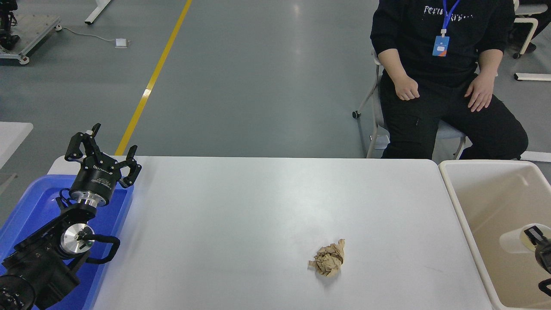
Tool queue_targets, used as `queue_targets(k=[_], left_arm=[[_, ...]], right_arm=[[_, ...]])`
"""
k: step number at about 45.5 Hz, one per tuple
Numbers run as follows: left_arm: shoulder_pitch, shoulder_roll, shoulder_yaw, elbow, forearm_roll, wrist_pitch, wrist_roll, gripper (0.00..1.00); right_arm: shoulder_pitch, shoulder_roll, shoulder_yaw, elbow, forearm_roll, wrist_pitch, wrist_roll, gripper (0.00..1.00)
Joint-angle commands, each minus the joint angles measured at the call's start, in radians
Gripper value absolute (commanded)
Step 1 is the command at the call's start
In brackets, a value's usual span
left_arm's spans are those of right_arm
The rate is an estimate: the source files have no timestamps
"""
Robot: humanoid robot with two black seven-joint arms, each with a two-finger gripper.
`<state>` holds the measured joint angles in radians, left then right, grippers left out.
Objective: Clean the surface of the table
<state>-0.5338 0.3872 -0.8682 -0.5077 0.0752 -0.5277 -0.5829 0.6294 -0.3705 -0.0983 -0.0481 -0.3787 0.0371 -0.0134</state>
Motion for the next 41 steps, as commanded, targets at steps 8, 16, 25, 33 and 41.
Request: queue_targets(k=[8,16,25,33,41], left_arm=[[0.000,-0.001,0.000,0.000,0.000,0.000,0.000,1.00],[0.000,0.001,0.000,0.000,0.000,0.000,0.000,1.00],[0.000,-0.001,0.000,0.000,0.000,0.000,0.000,1.00],[0.000,-0.001,0.000,0.000,0.000,0.000,0.000,1.00],[0.000,0.001,0.000,0.000,0.000,0.000,0.000,1.00]], right_arm=[[0.007,0.007,0.008,0.005,0.001,-0.091,0.001,0.83],[0.055,0.001,0.017,0.010,0.001,-0.088,0.001,0.96],[0.160,-0.111,0.138,0.076,0.001,-0.062,-0.003,0.98],[0.257,-0.229,0.523,0.253,0.001,-0.029,0.004,0.98],[0.279,-0.280,0.805,0.413,0.001,-0.028,0.023,0.98]])
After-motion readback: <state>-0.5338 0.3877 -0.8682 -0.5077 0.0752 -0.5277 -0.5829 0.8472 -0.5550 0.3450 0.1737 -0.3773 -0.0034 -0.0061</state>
